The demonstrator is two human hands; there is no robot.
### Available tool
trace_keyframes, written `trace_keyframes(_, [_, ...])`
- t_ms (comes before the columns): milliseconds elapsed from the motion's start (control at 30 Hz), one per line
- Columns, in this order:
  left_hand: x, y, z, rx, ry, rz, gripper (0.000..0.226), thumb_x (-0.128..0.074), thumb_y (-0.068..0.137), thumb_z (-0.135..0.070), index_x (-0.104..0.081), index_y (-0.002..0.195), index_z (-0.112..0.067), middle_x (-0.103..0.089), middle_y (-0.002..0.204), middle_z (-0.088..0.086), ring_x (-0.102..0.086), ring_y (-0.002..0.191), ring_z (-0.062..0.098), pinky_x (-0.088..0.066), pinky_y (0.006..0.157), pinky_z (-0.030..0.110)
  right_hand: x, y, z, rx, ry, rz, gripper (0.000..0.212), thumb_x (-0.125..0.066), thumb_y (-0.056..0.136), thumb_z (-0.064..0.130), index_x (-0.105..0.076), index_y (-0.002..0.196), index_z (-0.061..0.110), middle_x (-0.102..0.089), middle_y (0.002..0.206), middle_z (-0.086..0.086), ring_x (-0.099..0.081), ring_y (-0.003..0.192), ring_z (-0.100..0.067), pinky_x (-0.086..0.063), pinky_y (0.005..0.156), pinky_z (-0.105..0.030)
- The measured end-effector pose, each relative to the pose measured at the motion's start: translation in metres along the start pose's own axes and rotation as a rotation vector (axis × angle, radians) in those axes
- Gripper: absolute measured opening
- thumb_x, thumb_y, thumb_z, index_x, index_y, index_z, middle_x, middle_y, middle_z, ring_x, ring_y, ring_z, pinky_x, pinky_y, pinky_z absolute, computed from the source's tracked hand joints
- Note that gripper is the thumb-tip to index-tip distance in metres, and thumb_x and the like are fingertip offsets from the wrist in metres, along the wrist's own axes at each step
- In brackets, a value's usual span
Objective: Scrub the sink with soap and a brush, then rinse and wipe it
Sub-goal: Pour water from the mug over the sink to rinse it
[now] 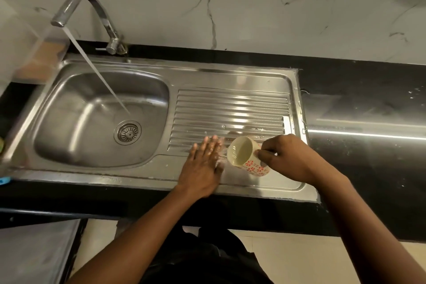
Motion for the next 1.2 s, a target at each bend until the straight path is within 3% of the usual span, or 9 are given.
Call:
trace_keyframes(100, [0.004, -0.017, 0.034, 0.097, 0.0, -0.003, 0.067, -0.006, 0.11, -0.052, 0.022, 0.165, -0.024, 0.031, 0.172, -0.002, 0.029, 0.159, 0.02, 0.009, 0.132, 0.048, 0.003, -0.003, -0.009, -0.029, 0.071, 0.046, 0.025, -0.063, 0.098, 0.04, -0.079, 0.088, 0.024, -0.077, 0.089, 0.008, -0.074, 0.077, -0.011, -0.063, 0.072, -0.043])
trace_keyframes(267, [0.011, -0.034, 0.069, 0.168, -0.002, 0.03, 0.067, -0.009, 0.111, -0.05, 0.024, 0.164, -0.024, 0.033, 0.171, -0.002, 0.029, 0.159, 0.02, 0.006, 0.133, 0.048, 0.013, -0.009, -0.013, -0.019, -0.054, 0.099, 0.025, -0.064, 0.097, 0.039, -0.079, 0.083, 0.026, -0.077, 0.088, 0.01, -0.073, 0.075, -0.009, -0.063, 0.068, -0.034])
trace_keyframes(367, [0.015, -0.042, 0.062, 0.124, -0.021, 0.062, 0.067, -0.01, 0.112, -0.051, 0.021, 0.165, -0.024, 0.033, 0.17, -0.004, 0.03, 0.158, 0.018, 0.011, 0.132, 0.045, 0.014, -0.006, -0.007, 0.007, -0.251, 0.11, 0.035, -0.06, 0.096, 0.043, -0.064, 0.062, 0.032, -0.069, 0.074, 0.01, -0.065, 0.064, -0.007, -0.046, 0.054, -0.023])
trace_keyframes(467, [0.016, -0.049, 0.04, -0.014, -0.047, 0.109, 0.065, -0.01, 0.112, -0.052, 0.019, 0.166, -0.029, 0.031, 0.171, -0.009, 0.031, 0.157, 0.013, 0.01, 0.132, 0.045, 0.009, 0.002, 0.006, 0.052, -0.326, 0.116, 0.041, -0.058, 0.095, 0.047, -0.052, 0.056, 0.036, -0.066, 0.075, 0.011, -0.063, 0.064, -0.006, -0.038, 0.053, -0.02])
trace_keyframes(567, [0.01, -0.054, 0.022, -0.117, -0.043, 0.161, 0.065, -0.01, 0.112, -0.054, 0.016, 0.166, -0.031, 0.029, 0.172, -0.012, 0.031, 0.157, 0.009, 0.013, 0.132, 0.042, 0.002, 0.011, 0.029, 0.116, -0.323, 0.131, 0.031, -0.056, 0.097, 0.048, -0.064, 0.07, 0.034, -0.074, 0.089, 0.008, -0.067, 0.07, -0.008, -0.042, 0.054, -0.02])
trace_keyframes(700, [0.0, -0.057, 0.028, -0.141, -0.001, 0.158, 0.066, -0.012, 0.111, -0.054, 0.003, 0.17, -0.028, 0.014, 0.177, -0.007, 0.026, 0.16, 0.011, 0.007, 0.133, 0.044, -0.011, 0.026, 0.065, 0.22, -0.343, 0.093, 0.036, -0.054, 0.097, 0.047, -0.077, 0.087, 0.02, -0.074, 0.086, 0.003, -0.065, 0.067, -0.014, -0.04, 0.052, -0.024])
trace_keyframes(967, [0.011, -0.079, 0.095, 0.045, 0.015, 0.132, 0.067, -0.009, 0.111, -0.055, 0.014, 0.168, -0.028, 0.024, 0.174, -0.008, 0.027, 0.159, 0.014, 0.002, 0.133, 0.048, -0.018, 0.042, 0.09, 0.231, -0.153, 0.129, 0.034, -0.058, 0.099, 0.042, -0.075, 0.079, 0.021, -0.074, 0.081, 0.008, -0.068, 0.069, -0.01, -0.059, 0.066, -0.04])
trace_keyframes(1100, [0.021, -0.09, 0.133, 0.158, -0.016, 0.137, 0.069, -0.012, 0.111, -0.055, 0.013, 0.168, -0.026, 0.024, 0.174, -0.008, 0.022, 0.16, 0.014, 0.004, 0.133, 0.047, -0.014, 0.04, 0.087, 0.147, 0.023, 0.161, 0.028, -0.064, 0.1, 0.035, -0.076, 0.078, 0.025, -0.074, 0.072, 0.014, -0.073, 0.066, -0.003, -0.061, 0.068, -0.034])
trace_keyframes(1200, [0.028, -0.099, 0.154, 0.194, -0.018, 0.154, 0.07, -0.012, 0.111, -0.055, 0.012, 0.168, -0.022, 0.023, 0.173, -0.006, 0.02, 0.162, 0.015, 0.007, 0.132, 0.044, -0.013, 0.042, 0.089, 0.148, -0.103, 0.159, 0.029, -0.063, 0.1, 0.04, -0.075, 0.077, 0.028, -0.074, 0.073, 0.015, -0.072, 0.066, -0.003, -0.061, 0.069, -0.035])
Point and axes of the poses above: each hand's wrist, its own y-axis towards the middle knuckle, its own x-axis out of the back of the hand, z = x × y, the point moved 3 cm from there along y, towards the middle knuckle
